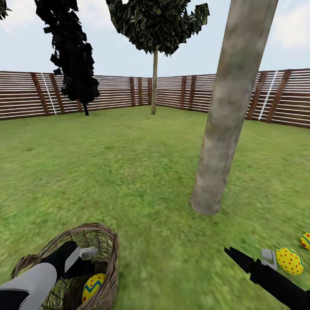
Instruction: Take the three Easter eggs out of the wicker basket on the lawn in the garden, then place them on the lawn next to a single tree (choose any tree) so that all three eggs are next to the same tree and none are left in the basket.
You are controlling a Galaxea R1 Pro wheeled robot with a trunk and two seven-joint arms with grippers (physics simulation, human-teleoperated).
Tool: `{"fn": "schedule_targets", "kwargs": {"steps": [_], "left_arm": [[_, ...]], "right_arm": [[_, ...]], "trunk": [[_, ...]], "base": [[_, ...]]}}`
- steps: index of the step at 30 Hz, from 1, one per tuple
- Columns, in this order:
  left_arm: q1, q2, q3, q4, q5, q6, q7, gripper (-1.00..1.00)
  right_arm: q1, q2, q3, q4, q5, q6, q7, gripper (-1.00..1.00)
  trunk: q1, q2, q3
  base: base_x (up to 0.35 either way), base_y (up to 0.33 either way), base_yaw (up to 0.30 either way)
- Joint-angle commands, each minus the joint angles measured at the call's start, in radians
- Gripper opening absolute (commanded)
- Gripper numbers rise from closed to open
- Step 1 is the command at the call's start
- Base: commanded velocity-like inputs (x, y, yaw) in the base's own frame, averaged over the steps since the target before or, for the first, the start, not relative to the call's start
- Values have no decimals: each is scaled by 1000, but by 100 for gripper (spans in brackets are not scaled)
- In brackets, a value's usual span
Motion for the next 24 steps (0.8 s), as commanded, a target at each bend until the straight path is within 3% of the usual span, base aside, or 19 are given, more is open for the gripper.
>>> {"fn": "schedule_targets", "kwargs": {"steps": [1, 12, 24], "left_arm": [[-1, 1, -8, -2, 8, 4, 1, 100], [-27, 0, -22, -21, 5, 2, 1, 100], [-53, 0, -46, -46, 4, 1, -5, 100]], "right_arm": [[-1, 0, -1, 0, -3, 8, 0, 100], [0, -2, 1, 0, 22, 7, -53, 100], [-2, -1, 2, 1, 27, 6, -65, 100]], "trunk": [[0, -1, -5], [5, -3, -47], [11, -6, -94]], "base": [[0, 0, 0], [0, 0, 0], [0, 0, 0]]}}
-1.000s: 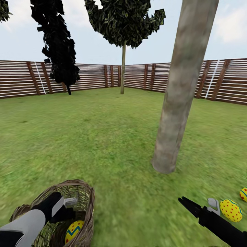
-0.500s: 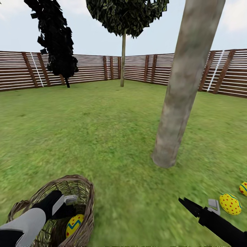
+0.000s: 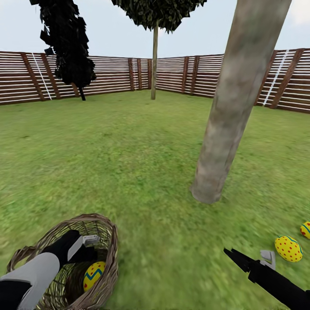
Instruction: Take the three Easter eggs out of the wicker basket on the lawn in the garden, then place them on the lawn next to a single tree (choose any tree) so that all three eggs are next to the same tree and none are left in the basket.
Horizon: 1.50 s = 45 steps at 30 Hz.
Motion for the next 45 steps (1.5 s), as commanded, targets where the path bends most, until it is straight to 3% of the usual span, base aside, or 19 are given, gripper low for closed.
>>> {"fn": "schedule_targets", "kwargs": {"steps": [1, 5, 11, 16, 22, 34, 45], "left_arm": [[-3, 1, -9, -3, 7, 4, -3, 100], [-6, 1, -10, -4, 6, 4, -20, 100], [-7, 4, -50, -3, 7, 4, -51, 100], [-7, 5, -63, -3, 6, 1, -65, 100], [-7, 21, -67, -4, 6, -21, -71, 100], [-7, 45, -68, -5, 6, -62, -132, 100], [-7, 50, -68, -9, 6, -86, -146, 100]], "right_arm": [[-1, 0, -1, 0, -3, 7, 1, 100], [-1, 0, -1, 0, -3, 6, 1, 100], [-1, 0, -1, 0, -3, 5, 1, 100], [-1, 0, 0, 1, -3, 5, -1, 100], [-1, 1, 10, 1, -4, 5, -34, 100], [-1, 2, 15, 1, -4, 2, -42, 100], [-1, 2, 14, 1, -4, 3, -42, 100]], "trunk": [[0, -1, -5], [2, -2, -20], [5, -3, -44], [6, -4, -59], [6, -4, -59], [12, -7, -105], [12, -7, -105]], "base": [[0, 0, 0], [0, 0, 0], [0, 0, 0], [0, 0, 0], [0, 0, 0], [0, 0, 0], [0, 0, 0]]}}
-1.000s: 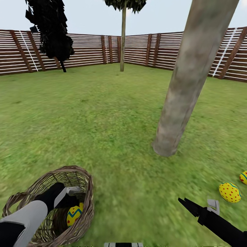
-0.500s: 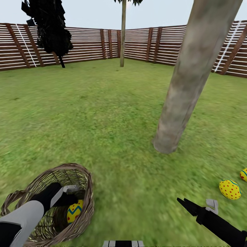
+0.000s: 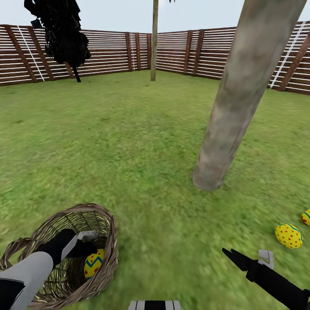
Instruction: Take the three Easter eggs out of the wicker basket on the lawn in the garden, then place them on the lawn next to a single tree (choose any tree) so that all three eggs are next to the same tree and none are left in the basket.
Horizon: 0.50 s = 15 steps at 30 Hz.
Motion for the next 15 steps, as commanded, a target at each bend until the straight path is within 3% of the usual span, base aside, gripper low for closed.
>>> {"fn": "schedule_targets", "kwargs": {"steps": [1, 8, 12, 15], "left_arm": [[0, 1, -8, -2, 10, 3, 0, 100], [0, 2, -9, -2, 10, -19, -7, 100], [0, 2, -10, -2, 8, -40, -63, 100], [0, 2, -9, -2, -24, -46, -78, 100]], "right_arm": [[-1, 0, -1, 0, -4, 7, 1, 100], [-1, -1, -2, 0, -4, 7, 1, 100], [-1, -1, -3, 1, -4, 8, 1, 100], [-1, -2, -3, 1, -4, 8, 1, 100]], "trunk": [[0, 0, -1], [3, -2, -28], [3, -2, -28], [3, -2, -28]], "base": [[0, 0, 0], [0, 0, 0], [0, 0, 0], [0, 0, 0]]}}
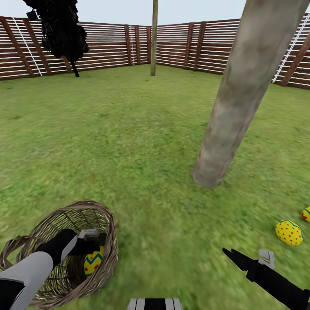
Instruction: Take the three Easter eggs out of the wicker basket on the lawn in the garden, then place them on the lawn next to a single tree (choose any tree) so that all three eggs are next to the same tree and none are left in the basket.
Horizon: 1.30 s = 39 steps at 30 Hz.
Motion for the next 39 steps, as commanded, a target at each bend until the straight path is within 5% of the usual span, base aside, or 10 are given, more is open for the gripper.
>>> {"fn": "schedule_targets", "kwargs": {"steps": [1, 9, 25, 39], "left_arm": [[0, 1, -8, -2, 0, 4, -1, 100], [0, 0, -7, -2, -35, 1, -20, 100], [0, 0, -7, -2, -38, -31, -49, 100], [0, 0, -6, -2, -38, -46, -78, 100]], "right_arm": [[0, 0, -1, 0, -4, 6, 1, 100], [0, 1, 0, 0, -4, 6, 1, 100], [0, 2, 0, 0, -6, 2, 1, 100], [-4, -2, -4, -1, -7, 9, 3, 100]], "trunk": [[0, 0, -1], [2, -1, -20], [5, -3, -47], [5, -3, -47]], "base": [[0, 0, 0], [0, 0, 0], [0, 0, 0], [0, 0, 0]]}}
